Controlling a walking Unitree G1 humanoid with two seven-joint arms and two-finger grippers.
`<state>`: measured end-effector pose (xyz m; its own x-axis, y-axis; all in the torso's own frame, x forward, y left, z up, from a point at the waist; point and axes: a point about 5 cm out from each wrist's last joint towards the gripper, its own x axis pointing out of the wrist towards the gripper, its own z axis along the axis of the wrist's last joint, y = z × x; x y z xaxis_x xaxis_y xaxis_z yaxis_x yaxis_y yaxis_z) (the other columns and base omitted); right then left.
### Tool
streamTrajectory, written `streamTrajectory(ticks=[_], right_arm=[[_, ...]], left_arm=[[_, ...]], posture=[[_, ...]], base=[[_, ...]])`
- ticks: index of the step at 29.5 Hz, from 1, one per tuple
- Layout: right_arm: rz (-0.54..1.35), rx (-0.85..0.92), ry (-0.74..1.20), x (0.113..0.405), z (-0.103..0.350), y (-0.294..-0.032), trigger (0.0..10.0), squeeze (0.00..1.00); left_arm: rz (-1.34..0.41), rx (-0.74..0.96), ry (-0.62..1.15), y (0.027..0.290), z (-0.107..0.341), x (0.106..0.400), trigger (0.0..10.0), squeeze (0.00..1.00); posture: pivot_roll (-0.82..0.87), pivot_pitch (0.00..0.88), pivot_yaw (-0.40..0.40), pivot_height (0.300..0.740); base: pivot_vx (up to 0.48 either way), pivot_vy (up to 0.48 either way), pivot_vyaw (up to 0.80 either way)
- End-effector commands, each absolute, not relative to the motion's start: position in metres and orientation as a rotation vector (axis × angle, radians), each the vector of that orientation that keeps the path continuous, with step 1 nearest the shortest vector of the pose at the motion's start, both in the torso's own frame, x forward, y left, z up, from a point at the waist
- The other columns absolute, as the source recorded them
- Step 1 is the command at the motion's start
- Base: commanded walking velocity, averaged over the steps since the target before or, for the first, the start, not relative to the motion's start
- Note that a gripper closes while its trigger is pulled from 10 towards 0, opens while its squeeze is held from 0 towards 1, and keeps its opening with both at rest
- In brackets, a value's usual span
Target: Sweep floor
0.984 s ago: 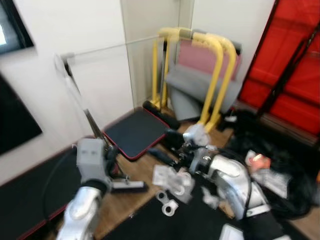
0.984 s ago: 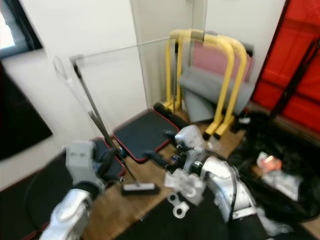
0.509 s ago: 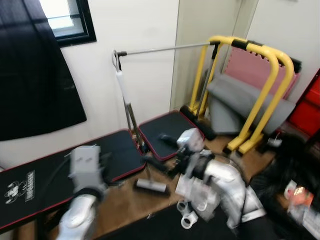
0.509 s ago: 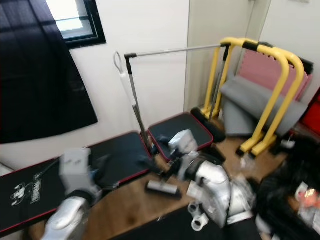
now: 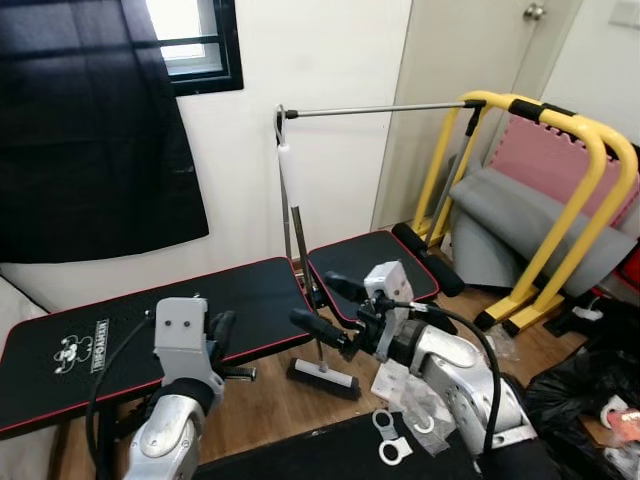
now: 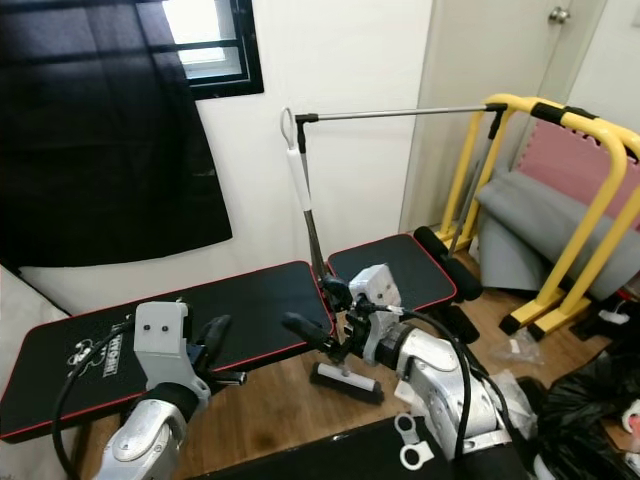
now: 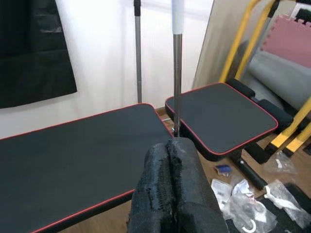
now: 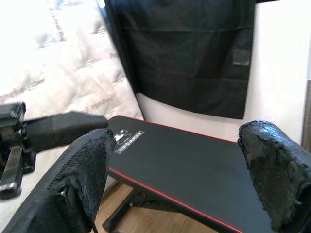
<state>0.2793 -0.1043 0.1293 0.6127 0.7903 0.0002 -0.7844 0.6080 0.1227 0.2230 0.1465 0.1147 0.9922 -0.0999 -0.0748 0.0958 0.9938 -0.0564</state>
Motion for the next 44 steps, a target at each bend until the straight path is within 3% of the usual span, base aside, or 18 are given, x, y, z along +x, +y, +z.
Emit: streamTrajectory(ticks=[1, 9, 15, 24, 34, 44], right_arm=[[0.921, 0.131, 0.072, 0.277, 0.126, -0.102, 10.0, 0.00], [0.930, 0.139, 0.068, 0.273, 0.127, -0.100, 10.0, 0.00], [0.938, 0.155, 0.078, 0.267, 0.127, -0.104, 10.0, 0.00], [0.899, 0.204, 0.060, 0.265, 0.138, -0.113, 10.0, 0.00], [0.865, 0.153, 0.045, 0.274, 0.137, -0.106, 10.0, 0.00], [0.798, 0.085, 0.054, 0.278, 0.133, -0.113, 10.0, 0.00]], left_arm=[[-0.143, -0.036, 0.059, 0.141, 0.119, 0.223, 10.0, 0.00], [-0.221, -0.044, 0.041, 0.128, 0.125, 0.224, 10.0, 0.00], [-0.206, -0.164, 0.046, 0.118, 0.131, 0.240, 10.0, 0.00], [-0.256, 0.009, 0.080, 0.112, 0.119, 0.249, 10.0, 0.00], [-0.222, 0.009, 0.095, 0.120, 0.117, 0.251, 10.0, 0.00], [-0.263, -0.016, 0.082, 0.112, 0.122, 0.256, 10.0, 0.00]], posture=[[-0.07, 0.000, -0.045, 0.740], [-0.07, 0.000, -0.039, 0.740], [-0.11, 0.000, -0.010, 0.740], [-0.14, 0.000, 0.016, 0.740], [-0.12, 0.000, -0.004, 0.740], [-0.13, 0.000, 0.002, 0.740]], base=[[0.000, 0.000, 0.00], [0.000, 0.000, 0.00], [0.000, 0.000, 0.00], [0.000, 0.000, 0.00], [0.000, 0.000, 0.00], [0.000, 0.000, 0.00]])
